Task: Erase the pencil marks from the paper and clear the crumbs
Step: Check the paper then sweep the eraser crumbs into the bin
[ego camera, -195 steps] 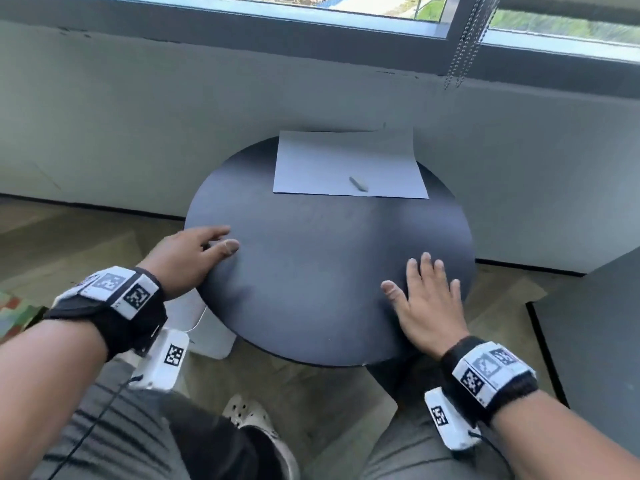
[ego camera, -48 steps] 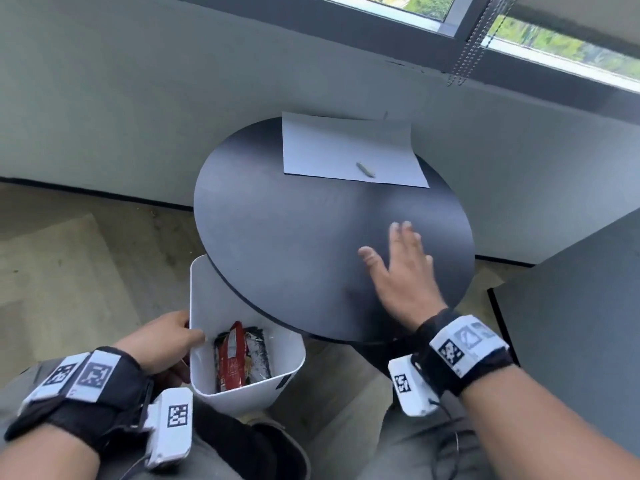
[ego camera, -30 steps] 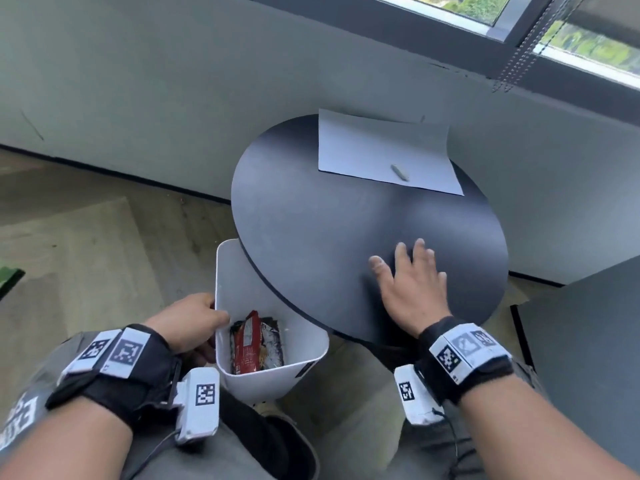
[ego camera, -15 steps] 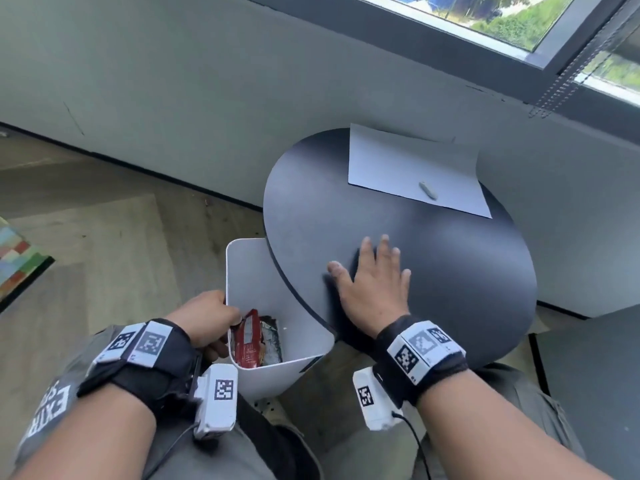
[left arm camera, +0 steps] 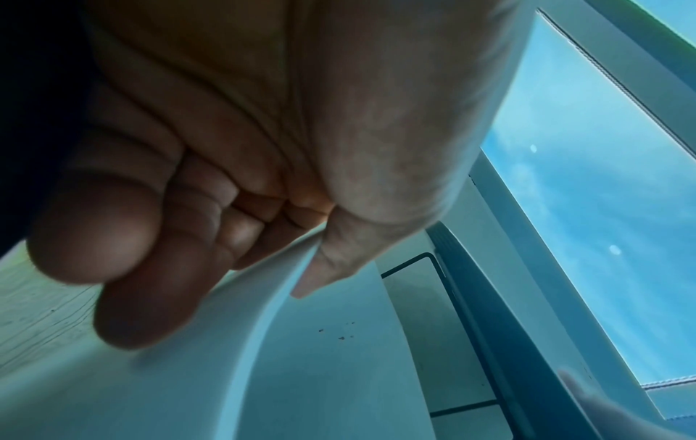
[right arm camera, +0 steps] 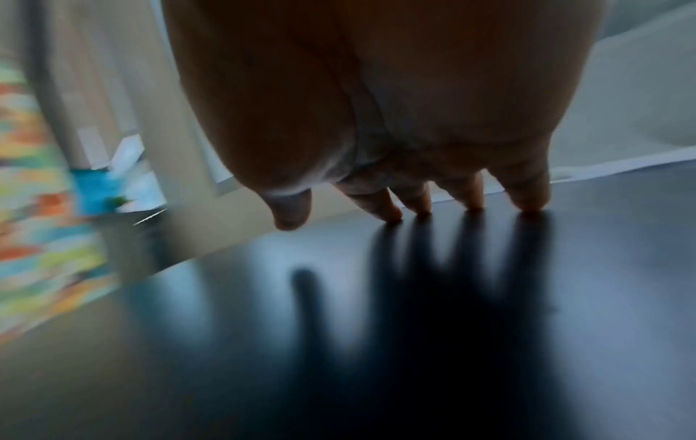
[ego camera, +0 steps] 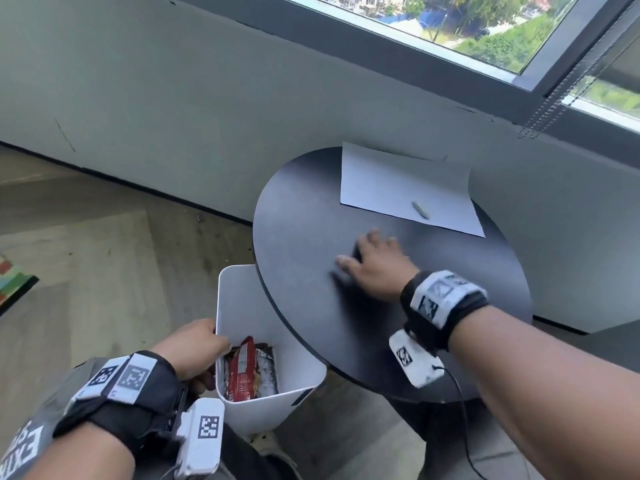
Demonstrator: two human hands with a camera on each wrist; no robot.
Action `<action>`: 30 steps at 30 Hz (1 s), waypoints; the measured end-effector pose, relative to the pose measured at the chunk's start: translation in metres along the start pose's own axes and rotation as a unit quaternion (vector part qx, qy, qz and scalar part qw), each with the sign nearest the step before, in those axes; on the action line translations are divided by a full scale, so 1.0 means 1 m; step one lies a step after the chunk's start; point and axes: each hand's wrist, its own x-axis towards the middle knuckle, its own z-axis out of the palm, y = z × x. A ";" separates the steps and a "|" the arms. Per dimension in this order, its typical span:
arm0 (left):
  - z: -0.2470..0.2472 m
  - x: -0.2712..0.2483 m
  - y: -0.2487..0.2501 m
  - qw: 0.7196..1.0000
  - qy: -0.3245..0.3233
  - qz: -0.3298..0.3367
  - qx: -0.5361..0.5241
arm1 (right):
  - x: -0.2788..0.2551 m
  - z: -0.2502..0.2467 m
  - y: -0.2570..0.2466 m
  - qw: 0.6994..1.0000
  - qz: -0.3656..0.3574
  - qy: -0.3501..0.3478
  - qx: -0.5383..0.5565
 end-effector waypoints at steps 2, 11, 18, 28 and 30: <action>0.001 0.001 -0.001 1.000 0.003 0.002 0.003 | -0.040 0.013 -0.035 0.988 -0.150 -0.022 -0.023; 0.003 0.003 -0.002 0.999 0.024 0.005 0.048 | -0.024 -0.017 0.045 1.000 -0.024 -0.006 0.012; 0.007 0.005 0.000 0.999 0.022 0.003 0.035 | -0.093 0.023 -0.009 0.985 -0.154 -0.068 -0.027; 0.004 -0.008 0.002 0.998 0.040 0.029 0.046 | -0.103 -0.001 0.078 0.974 0.034 0.083 0.207; 0.005 -0.011 0.002 0.997 0.041 0.036 0.047 | -0.095 0.016 0.112 0.973 0.137 0.060 0.178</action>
